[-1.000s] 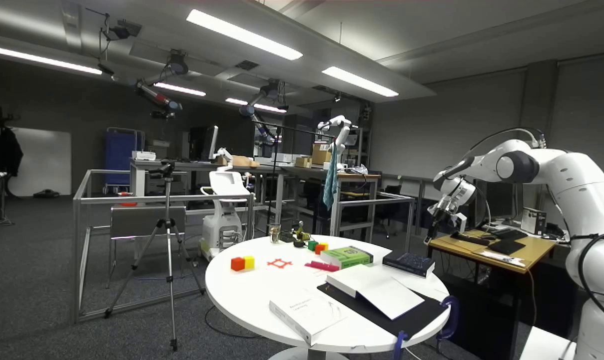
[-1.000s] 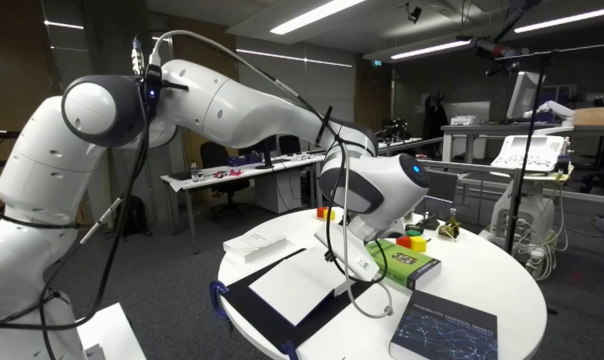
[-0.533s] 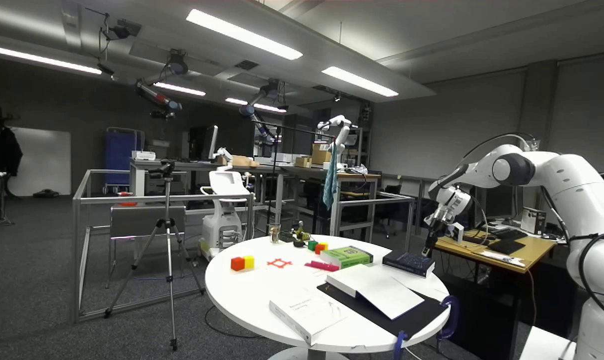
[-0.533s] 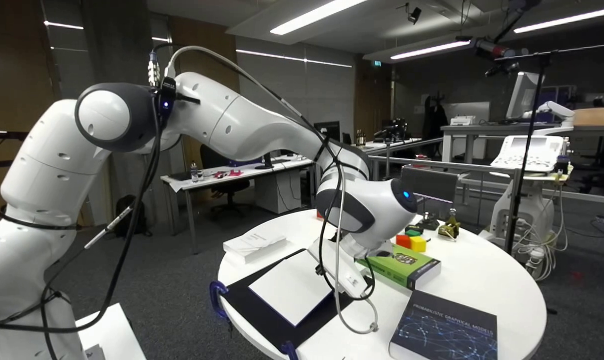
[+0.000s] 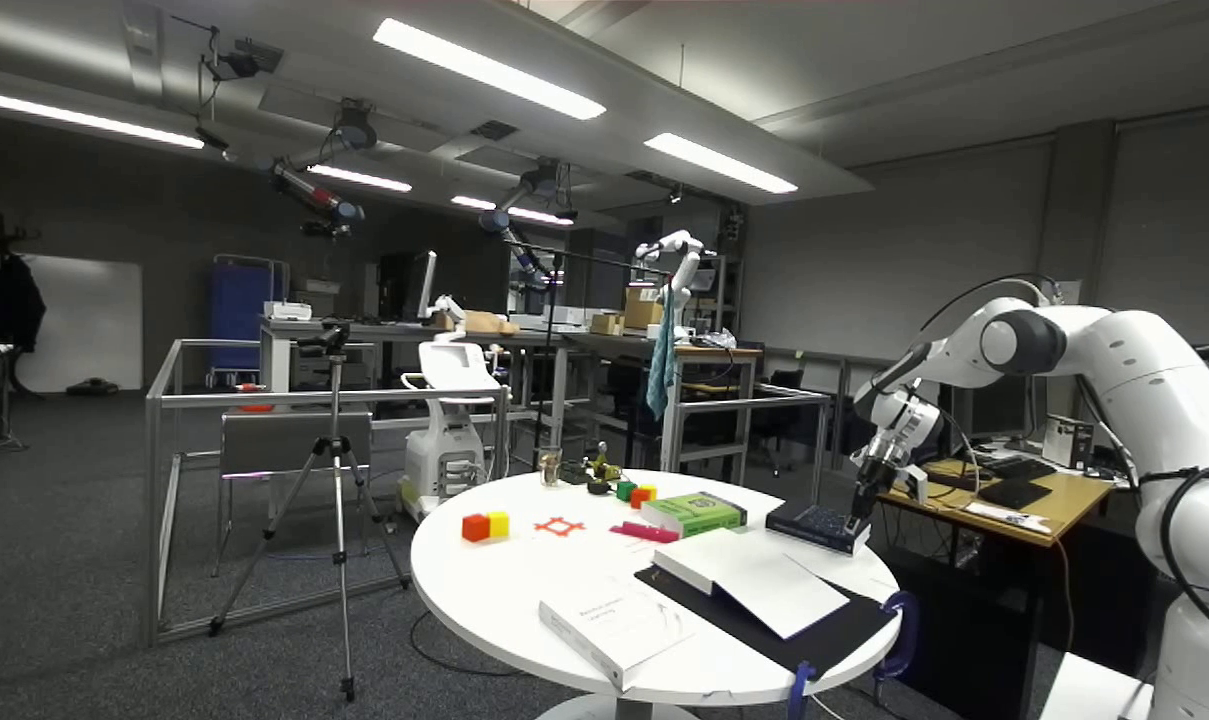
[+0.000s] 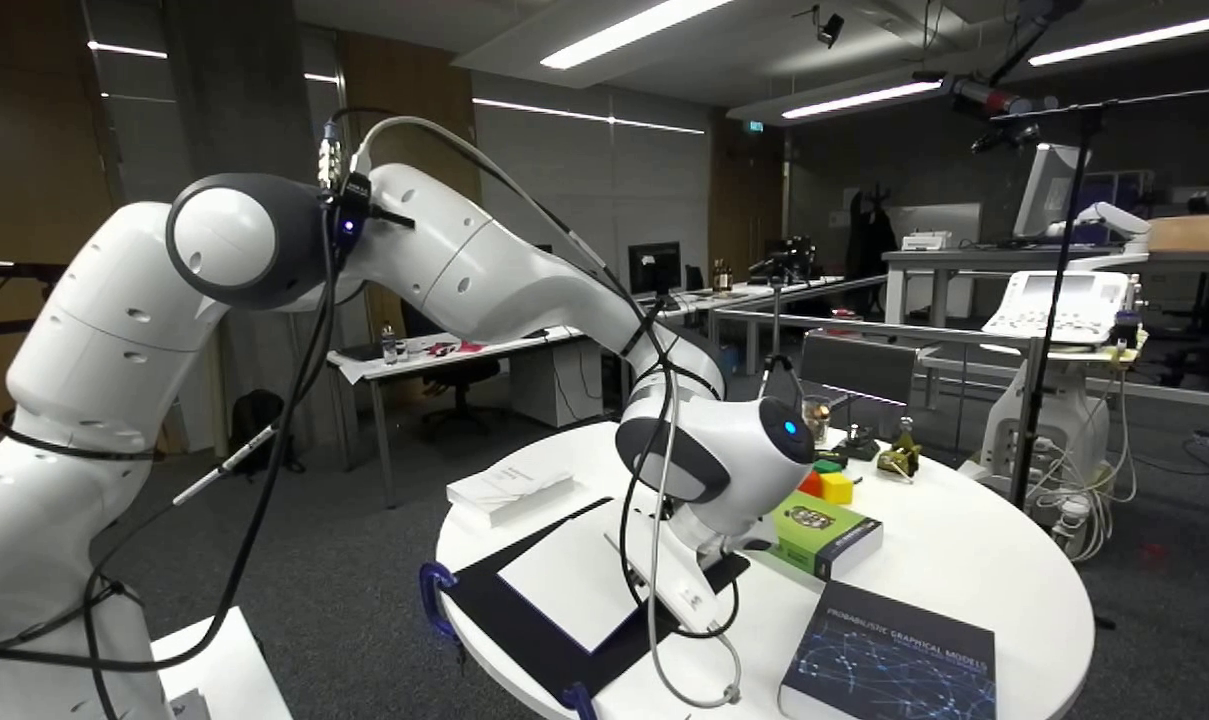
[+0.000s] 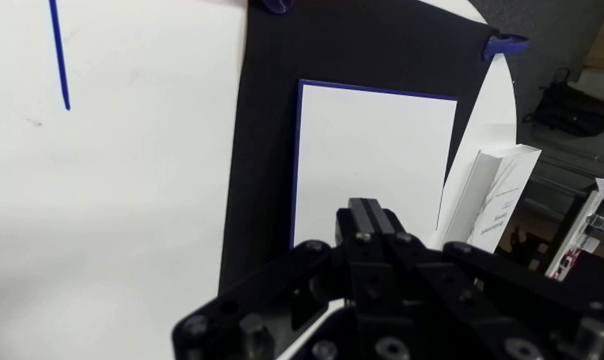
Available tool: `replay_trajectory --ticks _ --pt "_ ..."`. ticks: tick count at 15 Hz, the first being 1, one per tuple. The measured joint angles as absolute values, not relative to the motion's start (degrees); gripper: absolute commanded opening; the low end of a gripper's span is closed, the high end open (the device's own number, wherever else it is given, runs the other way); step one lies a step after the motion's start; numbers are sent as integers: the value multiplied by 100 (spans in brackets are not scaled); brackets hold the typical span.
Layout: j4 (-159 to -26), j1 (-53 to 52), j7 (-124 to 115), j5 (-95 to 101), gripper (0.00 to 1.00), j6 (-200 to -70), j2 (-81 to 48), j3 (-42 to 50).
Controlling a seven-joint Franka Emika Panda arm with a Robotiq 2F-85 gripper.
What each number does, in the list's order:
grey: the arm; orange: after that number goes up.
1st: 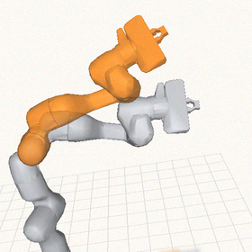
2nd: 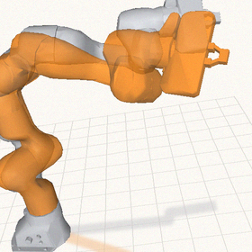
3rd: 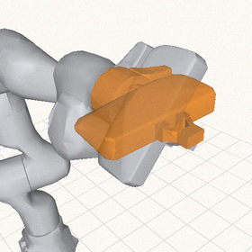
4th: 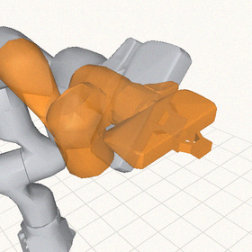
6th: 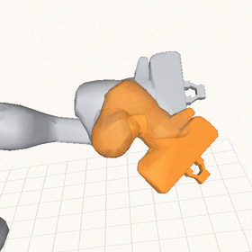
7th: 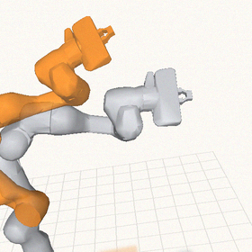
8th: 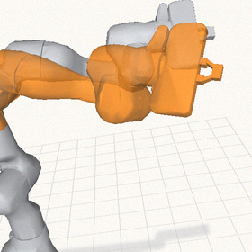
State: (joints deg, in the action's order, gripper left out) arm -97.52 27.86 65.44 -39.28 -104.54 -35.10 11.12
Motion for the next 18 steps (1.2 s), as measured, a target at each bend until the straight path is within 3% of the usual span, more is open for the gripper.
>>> replay_trajectory --ticks 18 --pt "-9617 2879 6534 -4040 0 -10457 -3712 1086"
